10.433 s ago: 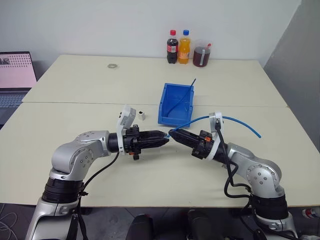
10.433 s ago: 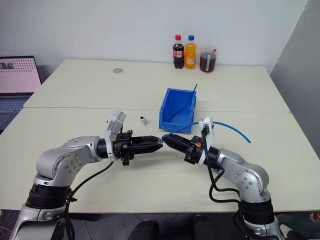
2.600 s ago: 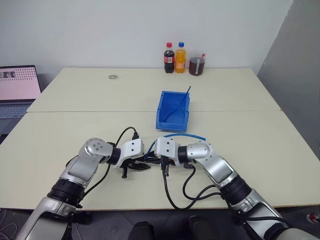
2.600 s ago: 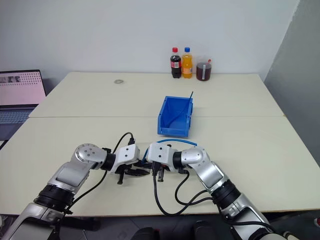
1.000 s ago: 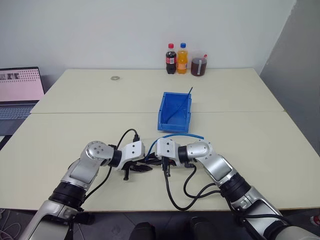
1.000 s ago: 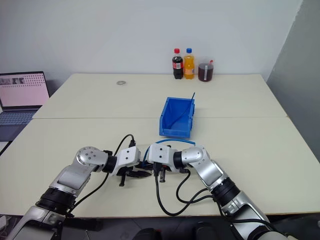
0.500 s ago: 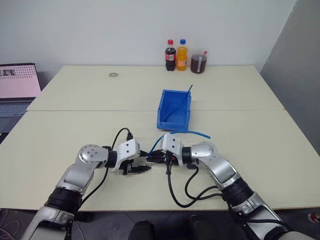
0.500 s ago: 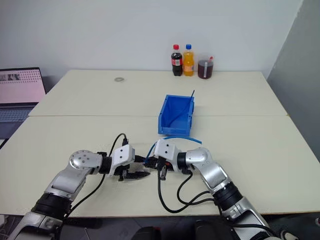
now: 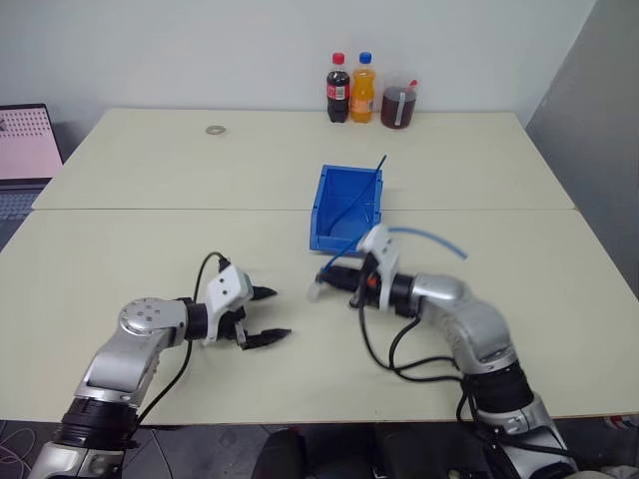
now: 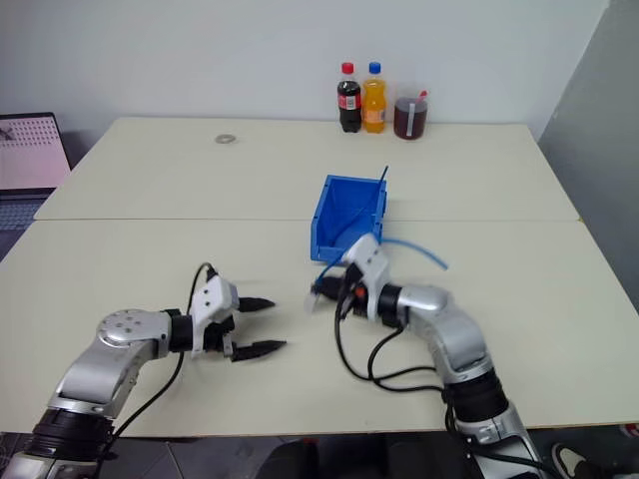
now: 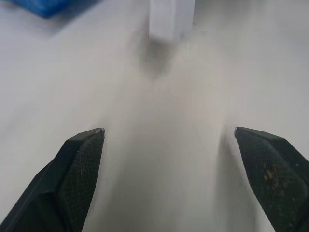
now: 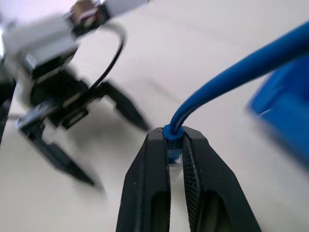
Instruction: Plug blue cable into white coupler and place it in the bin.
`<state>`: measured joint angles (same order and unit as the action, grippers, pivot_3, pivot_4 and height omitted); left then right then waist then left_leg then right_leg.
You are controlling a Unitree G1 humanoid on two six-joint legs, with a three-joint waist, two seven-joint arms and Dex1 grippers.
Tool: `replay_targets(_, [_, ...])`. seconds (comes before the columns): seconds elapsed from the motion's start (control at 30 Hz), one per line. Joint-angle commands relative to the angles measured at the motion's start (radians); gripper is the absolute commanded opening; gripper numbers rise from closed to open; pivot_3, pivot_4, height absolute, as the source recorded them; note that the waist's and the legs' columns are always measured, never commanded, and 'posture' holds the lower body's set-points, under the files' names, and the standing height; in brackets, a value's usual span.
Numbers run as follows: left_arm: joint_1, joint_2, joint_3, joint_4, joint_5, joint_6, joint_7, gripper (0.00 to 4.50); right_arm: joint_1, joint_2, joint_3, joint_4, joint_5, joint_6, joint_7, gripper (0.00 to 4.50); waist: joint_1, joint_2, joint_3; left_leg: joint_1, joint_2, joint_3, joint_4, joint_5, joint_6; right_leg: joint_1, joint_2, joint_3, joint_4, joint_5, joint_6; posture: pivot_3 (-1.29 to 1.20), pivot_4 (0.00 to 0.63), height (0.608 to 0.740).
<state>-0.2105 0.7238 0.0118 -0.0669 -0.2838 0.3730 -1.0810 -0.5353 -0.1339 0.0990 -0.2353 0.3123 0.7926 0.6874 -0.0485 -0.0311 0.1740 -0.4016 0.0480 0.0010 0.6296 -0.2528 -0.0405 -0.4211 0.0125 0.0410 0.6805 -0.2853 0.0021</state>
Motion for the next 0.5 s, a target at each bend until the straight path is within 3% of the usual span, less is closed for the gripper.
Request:
replay_targets(0.03, [-0.070,-0.007,0.042,-0.082,-0.046,0.081,0.070,4.50,-0.109,0.025,-0.175,-0.062,0.115,0.085,-0.114,0.09,0.000,-0.002,0.002,0.000,0.000,0.000,0.000,0.000,0.000,0.000,0.000,0.000,0.000,0.000,0.000,0.00,0.150,0.740])
replay_targets(0.17, [-0.172,-0.030,0.021,-0.067,-0.023,0.110,0.138,4.50,-0.220,0.002,-0.248,0.044,0.141,0.100,-0.170,0.09,0.001,-0.002,0.003,0.000,-0.001,0.001,0.000,0.000,0.000,0.000,0.000,0.000,-0.001,0.000,0.000,0.00,0.150,0.740])
replay_targets(0.37, [-0.298,-0.066,-0.037,-0.020,0.012,0.120,0.177,4.50,-0.345,-0.035,-0.171,0.353,0.053,-0.026,-0.152,0.09,-0.002,-0.003,0.003,0.000,-0.002,0.003,0.000,0.000,0.000,0.000,0.000,0.002,-0.001,0.003,-0.004,0.00,0.150,0.740])
replay_targets(0.43, [-0.329,-0.083,-0.059,0.001,0.026,0.108,0.185,4.50,-0.411,-0.053,-0.139,0.503,0.005,-0.086,-0.140,0.79,-0.006,-0.003,0.003,0.000,-0.003,0.005,0.000,0.000,0.000,0.000,0.001,0.003,0.000,0.004,-0.004,0.00,0.150,0.740])
replay_targets(0.5, [-0.350,-0.096,-0.075,0.007,0.031,0.103,0.186,4.50,-0.493,-0.072,-0.119,0.640,-0.022,-0.101,-0.120,1.21,-0.007,-0.002,0.003,0.000,-0.003,0.005,0.000,0.000,0.000,-0.001,0.001,0.002,0.000,0.004,-0.005,0.00,0.150,0.740])
